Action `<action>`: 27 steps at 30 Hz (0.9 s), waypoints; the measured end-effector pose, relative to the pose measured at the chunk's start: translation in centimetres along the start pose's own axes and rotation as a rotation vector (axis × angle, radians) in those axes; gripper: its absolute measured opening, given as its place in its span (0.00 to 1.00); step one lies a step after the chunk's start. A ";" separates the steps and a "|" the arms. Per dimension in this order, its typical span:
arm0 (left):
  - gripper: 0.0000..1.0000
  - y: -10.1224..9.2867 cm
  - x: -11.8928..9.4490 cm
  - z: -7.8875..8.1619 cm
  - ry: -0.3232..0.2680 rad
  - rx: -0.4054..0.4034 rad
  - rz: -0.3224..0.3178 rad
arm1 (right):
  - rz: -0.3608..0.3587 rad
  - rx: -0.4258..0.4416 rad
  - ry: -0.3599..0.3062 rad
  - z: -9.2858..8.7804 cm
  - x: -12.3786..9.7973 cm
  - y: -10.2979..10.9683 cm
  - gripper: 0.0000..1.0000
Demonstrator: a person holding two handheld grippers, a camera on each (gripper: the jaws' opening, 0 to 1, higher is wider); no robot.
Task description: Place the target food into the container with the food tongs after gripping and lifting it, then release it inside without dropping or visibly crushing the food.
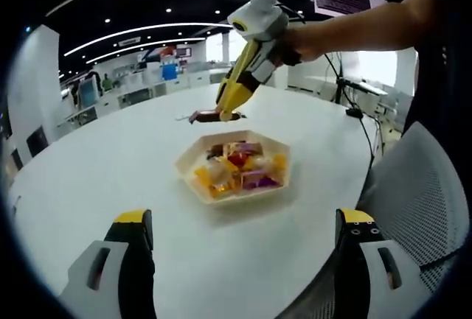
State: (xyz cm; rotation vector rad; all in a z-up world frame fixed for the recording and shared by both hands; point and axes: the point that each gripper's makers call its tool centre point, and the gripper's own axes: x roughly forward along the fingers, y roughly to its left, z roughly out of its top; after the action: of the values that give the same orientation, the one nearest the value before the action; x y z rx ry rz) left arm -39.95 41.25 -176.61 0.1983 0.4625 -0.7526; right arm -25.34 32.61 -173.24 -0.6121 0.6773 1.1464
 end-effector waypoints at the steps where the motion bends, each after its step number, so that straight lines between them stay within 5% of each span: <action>1: 1.00 0.0 0.0 0.0 -0.001 -0.001 0.000 | -0.003 -0.008 -0.006 0.1 0.0 0.0 0.26; 14: 1.00 0.0 0.0 -0.1 0.004 -0.001 0.000 | -0.017 -0.011 -0.074 0.3 -1.5 0.1 0.27; 17: 1.00 0.0 -0.1 -0.1 0.001 -0.010 0.000 | -0.020 -0.035 -0.171 1.5 -2.5 0.1 0.27; 21: 1.00 0.2 -0.1 0.0 -0.009 -0.022 0.002 | -0.043 -0.042 -0.193 1.2 -3.9 -0.3 0.27; 27: 1.00 0.3 -0.3 0.5 -0.025 -0.016 0.005 | -0.062 -0.044 -0.321 2.2 -6.7 -0.4 0.27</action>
State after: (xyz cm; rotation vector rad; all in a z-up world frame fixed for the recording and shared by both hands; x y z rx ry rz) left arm -39.79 41.53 -176.03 0.1752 0.4440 -0.7459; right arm -26.34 30.05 -166.72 -0.4680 0.3573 1.1713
